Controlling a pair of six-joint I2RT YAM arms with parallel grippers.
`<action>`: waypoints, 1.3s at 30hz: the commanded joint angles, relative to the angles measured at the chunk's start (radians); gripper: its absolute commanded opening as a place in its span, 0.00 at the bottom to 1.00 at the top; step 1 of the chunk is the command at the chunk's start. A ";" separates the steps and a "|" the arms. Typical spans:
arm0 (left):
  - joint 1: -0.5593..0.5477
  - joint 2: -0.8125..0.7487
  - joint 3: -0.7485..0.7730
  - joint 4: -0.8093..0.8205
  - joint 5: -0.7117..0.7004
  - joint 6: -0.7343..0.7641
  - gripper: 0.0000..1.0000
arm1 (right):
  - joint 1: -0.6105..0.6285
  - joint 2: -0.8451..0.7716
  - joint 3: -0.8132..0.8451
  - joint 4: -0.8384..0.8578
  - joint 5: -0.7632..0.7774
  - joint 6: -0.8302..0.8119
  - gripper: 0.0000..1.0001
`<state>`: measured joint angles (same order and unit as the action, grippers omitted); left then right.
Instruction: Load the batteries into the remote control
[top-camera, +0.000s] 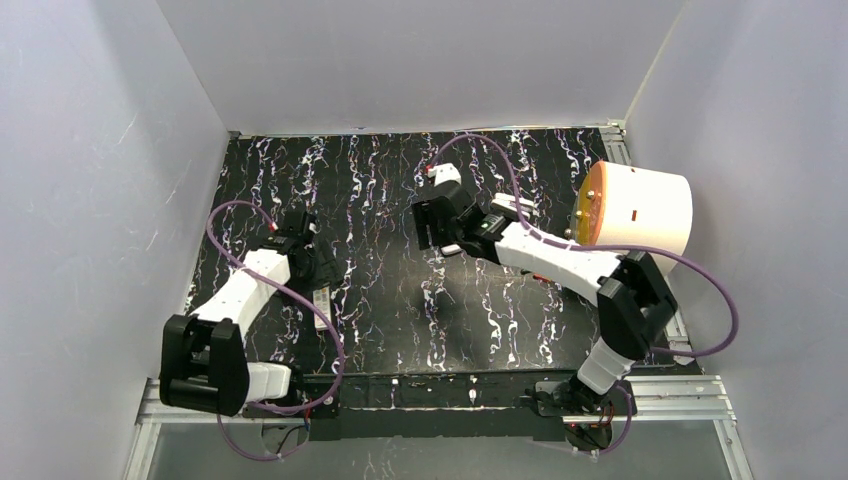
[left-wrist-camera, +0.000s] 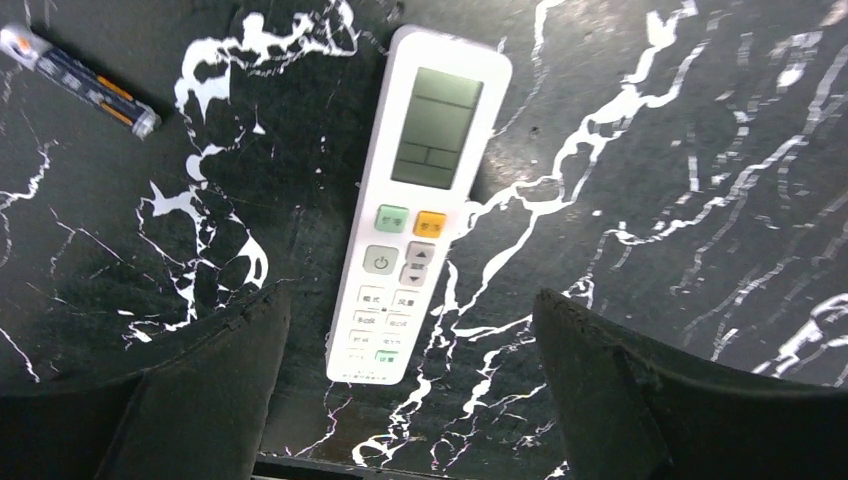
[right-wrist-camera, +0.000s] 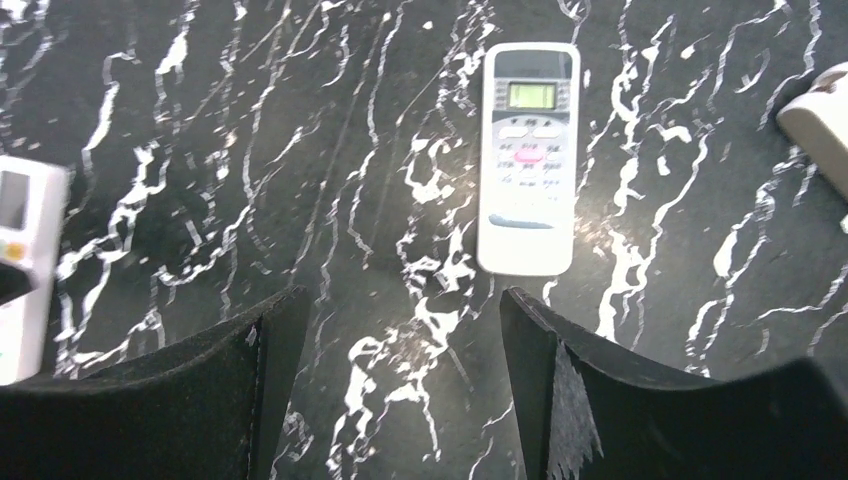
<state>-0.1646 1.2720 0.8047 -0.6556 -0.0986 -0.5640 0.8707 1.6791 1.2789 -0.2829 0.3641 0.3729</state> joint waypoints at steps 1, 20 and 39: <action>0.007 0.036 -0.043 0.012 -0.013 -0.055 0.86 | 0.002 -0.067 -0.087 0.069 -0.119 0.096 0.78; -0.012 0.158 -0.077 0.088 0.027 -0.069 0.34 | 0.002 -0.154 -0.191 0.111 -0.217 0.150 0.76; -0.018 0.021 0.310 0.259 0.948 0.099 0.01 | -0.055 -0.257 -0.511 1.102 -0.734 0.562 0.94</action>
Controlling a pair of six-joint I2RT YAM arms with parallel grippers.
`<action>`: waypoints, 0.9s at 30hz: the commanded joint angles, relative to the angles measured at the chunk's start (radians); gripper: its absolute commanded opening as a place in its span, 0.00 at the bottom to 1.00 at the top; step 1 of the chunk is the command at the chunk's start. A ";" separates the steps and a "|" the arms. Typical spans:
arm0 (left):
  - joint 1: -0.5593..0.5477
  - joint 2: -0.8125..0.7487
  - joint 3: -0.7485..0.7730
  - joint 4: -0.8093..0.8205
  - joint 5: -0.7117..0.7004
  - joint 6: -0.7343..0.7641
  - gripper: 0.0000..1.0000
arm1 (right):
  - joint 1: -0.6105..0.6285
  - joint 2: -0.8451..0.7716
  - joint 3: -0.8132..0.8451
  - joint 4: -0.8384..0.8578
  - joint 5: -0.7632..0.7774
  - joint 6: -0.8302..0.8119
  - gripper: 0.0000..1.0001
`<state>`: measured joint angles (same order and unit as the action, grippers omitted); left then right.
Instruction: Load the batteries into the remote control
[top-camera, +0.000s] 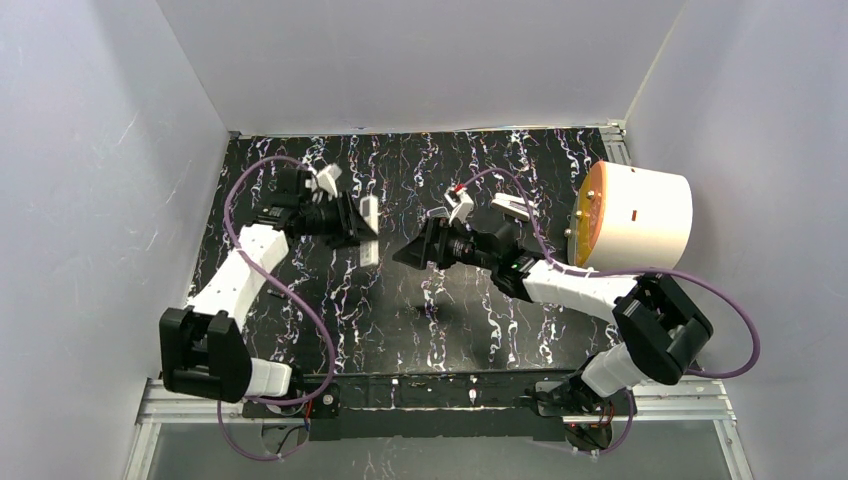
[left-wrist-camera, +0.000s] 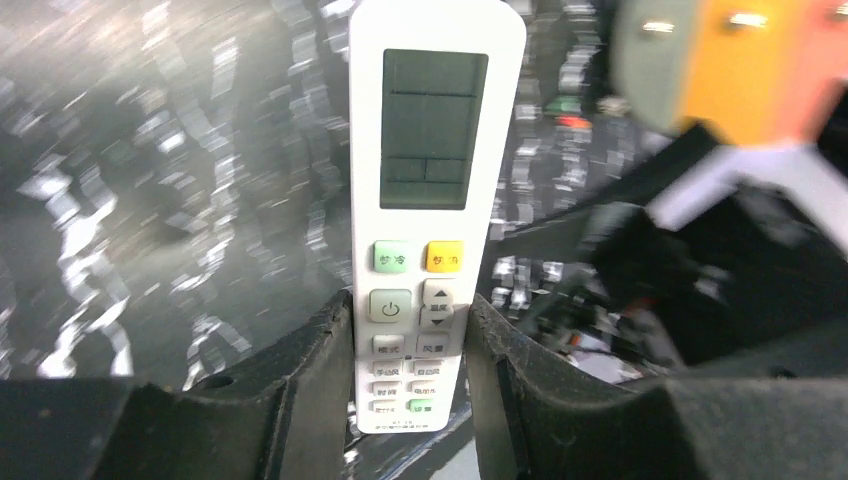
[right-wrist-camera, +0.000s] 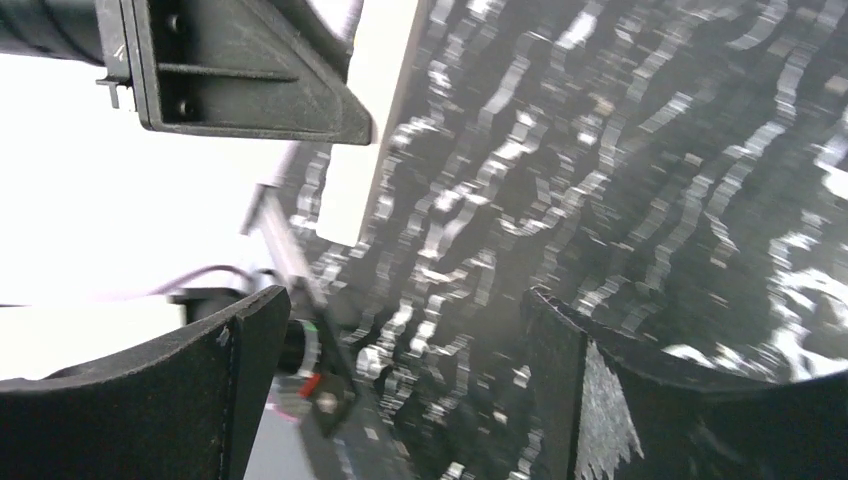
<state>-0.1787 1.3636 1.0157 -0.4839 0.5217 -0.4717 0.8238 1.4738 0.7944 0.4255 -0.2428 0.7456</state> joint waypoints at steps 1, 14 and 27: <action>-0.004 -0.078 0.115 0.116 0.370 -0.014 0.01 | -0.008 -0.052 -0.032 0.446 -0.134 0.225 0.95; -0.012 -0.178 0.110 0.538 0.619 -0.360 0.02 | -0.006 0.004 0.059 0.741 -0.249 0.452 0.94; -0.031 -0.217 0.148 0.541 0.636 -0.378 0.05 | 0.007 0.081 0.164 0.794 -0.283 0.502 0.46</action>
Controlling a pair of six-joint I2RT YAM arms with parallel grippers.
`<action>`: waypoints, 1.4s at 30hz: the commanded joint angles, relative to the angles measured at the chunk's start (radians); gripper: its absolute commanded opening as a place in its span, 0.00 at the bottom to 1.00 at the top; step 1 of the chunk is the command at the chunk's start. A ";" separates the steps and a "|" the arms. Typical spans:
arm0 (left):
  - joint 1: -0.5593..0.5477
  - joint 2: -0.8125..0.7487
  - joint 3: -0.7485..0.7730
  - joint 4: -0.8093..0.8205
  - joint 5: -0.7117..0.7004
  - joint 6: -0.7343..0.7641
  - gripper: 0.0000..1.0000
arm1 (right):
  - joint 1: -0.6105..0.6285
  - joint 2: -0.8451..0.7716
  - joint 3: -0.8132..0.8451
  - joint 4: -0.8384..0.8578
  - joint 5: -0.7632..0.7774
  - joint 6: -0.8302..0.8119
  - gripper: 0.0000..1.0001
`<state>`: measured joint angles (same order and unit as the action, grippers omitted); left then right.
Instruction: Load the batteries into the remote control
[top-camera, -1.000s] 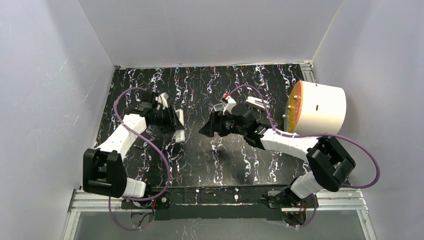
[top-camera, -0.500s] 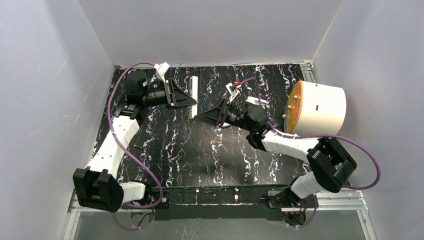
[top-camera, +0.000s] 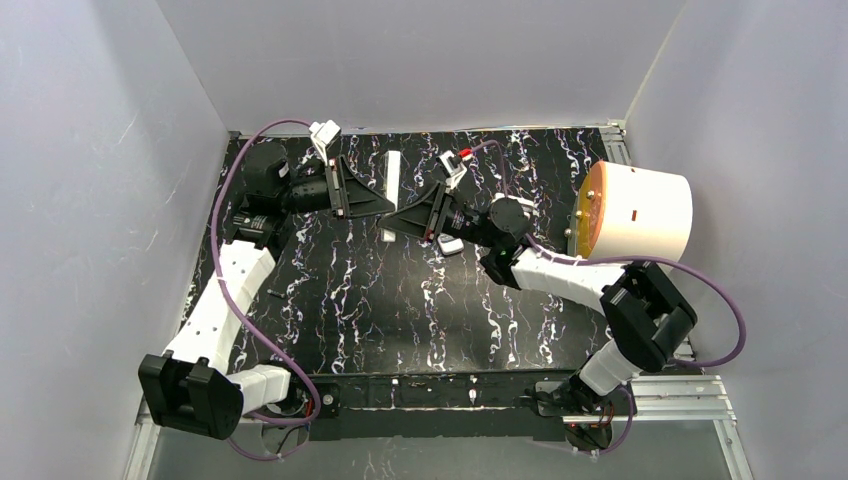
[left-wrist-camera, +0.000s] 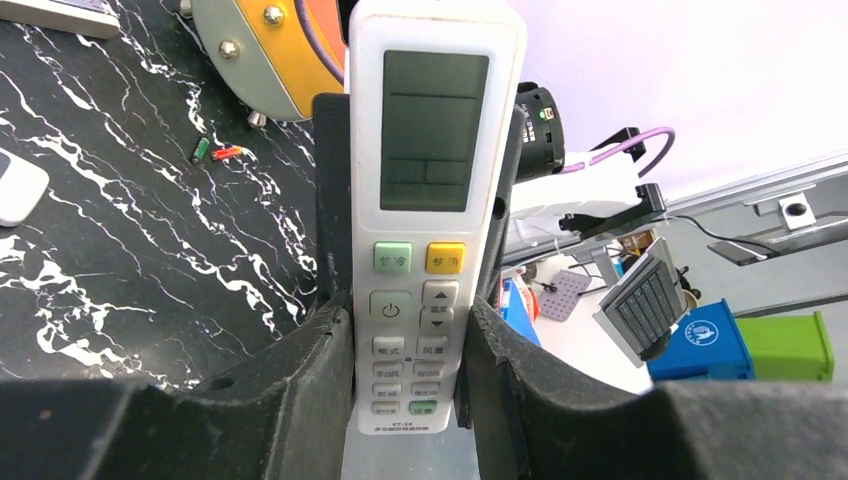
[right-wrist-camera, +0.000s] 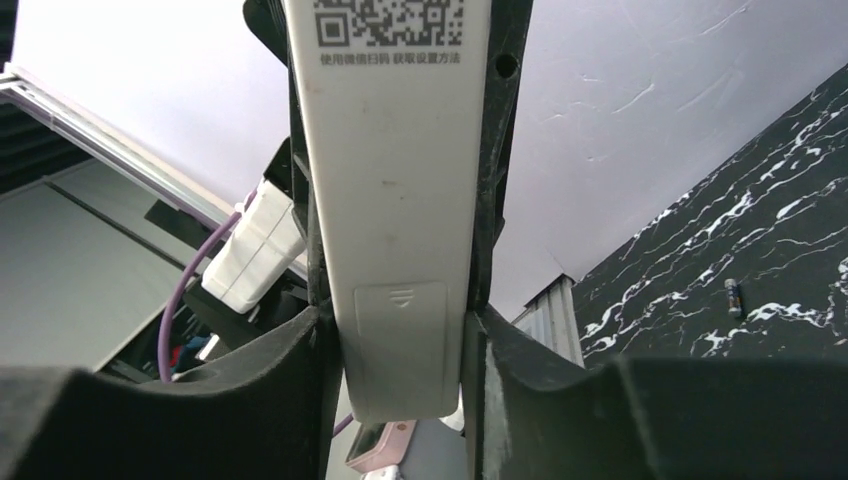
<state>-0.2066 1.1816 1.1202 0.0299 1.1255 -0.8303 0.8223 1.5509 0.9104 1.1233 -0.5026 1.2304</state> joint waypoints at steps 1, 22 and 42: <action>-0.004 -0.038 0.047 0.027 0.026 -0.022 0.07 | 0.009 0.006 0.048 0.101 -0.028 0.017 0.38; -0.004 -0.097 0.040 -0.328 -0.398 0.205 0.72 | 0.068 -0.106 0.320 -1.245 0.275 -1.114 0.06; -0.003 0.087 0.056 -0.555 -0.243 0.293 0.45 | 0.179 -0.021 0.401 -1.351 0.446 -1.327 0.03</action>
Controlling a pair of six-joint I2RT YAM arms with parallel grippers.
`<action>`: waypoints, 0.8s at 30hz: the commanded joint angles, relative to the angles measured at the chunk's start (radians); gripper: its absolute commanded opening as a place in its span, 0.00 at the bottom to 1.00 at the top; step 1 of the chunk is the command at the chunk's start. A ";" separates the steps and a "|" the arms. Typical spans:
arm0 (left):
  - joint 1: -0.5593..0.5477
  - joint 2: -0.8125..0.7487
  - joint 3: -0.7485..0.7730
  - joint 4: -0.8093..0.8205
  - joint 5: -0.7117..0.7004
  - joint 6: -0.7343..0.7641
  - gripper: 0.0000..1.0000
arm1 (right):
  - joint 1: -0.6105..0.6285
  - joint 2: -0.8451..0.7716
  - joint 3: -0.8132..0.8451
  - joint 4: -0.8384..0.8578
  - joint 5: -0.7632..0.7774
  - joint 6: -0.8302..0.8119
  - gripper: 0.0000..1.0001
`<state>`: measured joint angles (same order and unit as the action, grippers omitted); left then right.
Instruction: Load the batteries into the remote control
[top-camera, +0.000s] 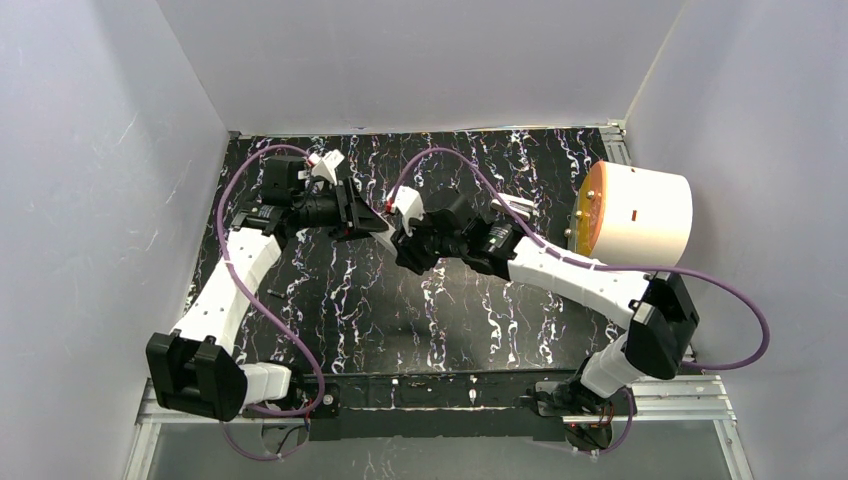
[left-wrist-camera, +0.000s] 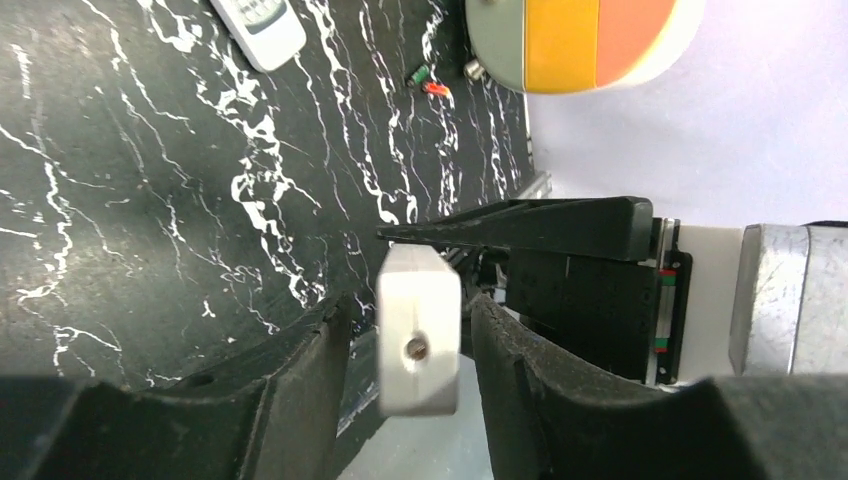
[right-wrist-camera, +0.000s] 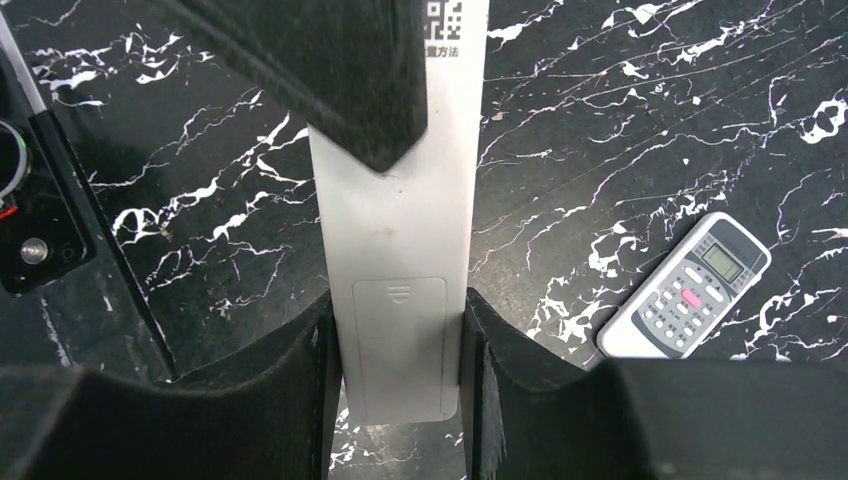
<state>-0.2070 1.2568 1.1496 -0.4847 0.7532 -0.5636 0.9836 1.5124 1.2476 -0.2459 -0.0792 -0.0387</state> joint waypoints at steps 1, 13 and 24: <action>-0.003 0.019 0.025 -0.043 0.141 0.030 0.44 | 0.019 0.023 0.069 0.015 0.021 -0.066 0.03; -0.002 0.042 0.004 -0.046 0.178 0.068 0.00 | 0.034 0.051 0.092 0.010 0.002 -0.060 0.09; 0.064 0.070 0.074 0.042 0.331 0.070 0.00 | -0.035 -0.128 -0.161 0.389 -0.071 0.239 0.90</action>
<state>-0.1833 1.3098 1.1614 -0.4755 0.9428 -0.4980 0.9962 1.5131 1.1908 -0.1448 -0.1158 0.0204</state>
